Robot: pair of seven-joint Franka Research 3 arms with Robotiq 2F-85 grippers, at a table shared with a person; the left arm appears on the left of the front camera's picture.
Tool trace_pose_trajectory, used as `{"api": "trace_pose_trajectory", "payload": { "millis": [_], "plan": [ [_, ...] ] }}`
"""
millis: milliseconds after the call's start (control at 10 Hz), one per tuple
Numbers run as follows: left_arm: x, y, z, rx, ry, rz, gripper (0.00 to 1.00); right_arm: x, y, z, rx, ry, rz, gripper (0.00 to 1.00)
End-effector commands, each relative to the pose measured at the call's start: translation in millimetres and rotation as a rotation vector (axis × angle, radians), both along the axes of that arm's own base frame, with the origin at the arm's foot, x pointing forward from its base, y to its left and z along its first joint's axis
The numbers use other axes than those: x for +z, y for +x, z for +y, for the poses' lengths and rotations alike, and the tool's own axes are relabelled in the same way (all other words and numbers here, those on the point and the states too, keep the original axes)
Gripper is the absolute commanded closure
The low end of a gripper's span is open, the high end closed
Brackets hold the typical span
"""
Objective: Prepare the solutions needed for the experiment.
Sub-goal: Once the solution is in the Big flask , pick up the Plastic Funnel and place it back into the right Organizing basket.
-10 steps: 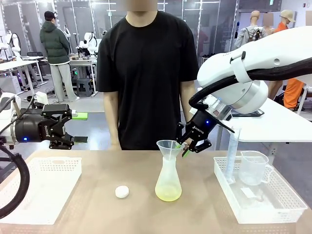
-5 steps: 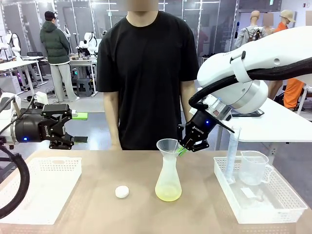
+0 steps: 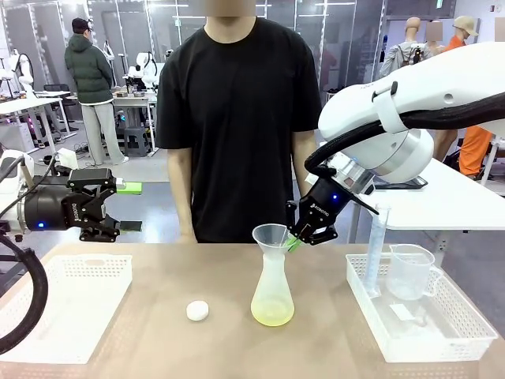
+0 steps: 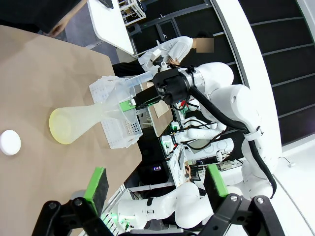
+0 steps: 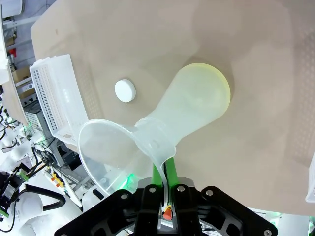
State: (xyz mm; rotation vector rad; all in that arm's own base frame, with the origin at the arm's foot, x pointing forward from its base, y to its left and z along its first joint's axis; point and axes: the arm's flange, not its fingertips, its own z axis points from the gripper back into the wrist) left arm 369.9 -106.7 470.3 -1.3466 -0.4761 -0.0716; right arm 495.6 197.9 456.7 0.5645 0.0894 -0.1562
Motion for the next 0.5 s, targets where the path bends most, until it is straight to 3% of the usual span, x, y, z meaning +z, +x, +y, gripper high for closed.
{"api": "trace_pose_trajectory", "payload": {
  "millis": [0,400],
  "plan": [
    [2.6,-2.2,2.2,-0.009,0.001,0.003,0.0,8.4,-10.5,5.1,0.002,0.01,-0.022,1.0],
    [2.6,-2.2,2.2,-0.009,0.001,0.003,0.0,38.7,-28.1,4.8,0.006,-0.008,-0.089,1.0]
  ]
}}
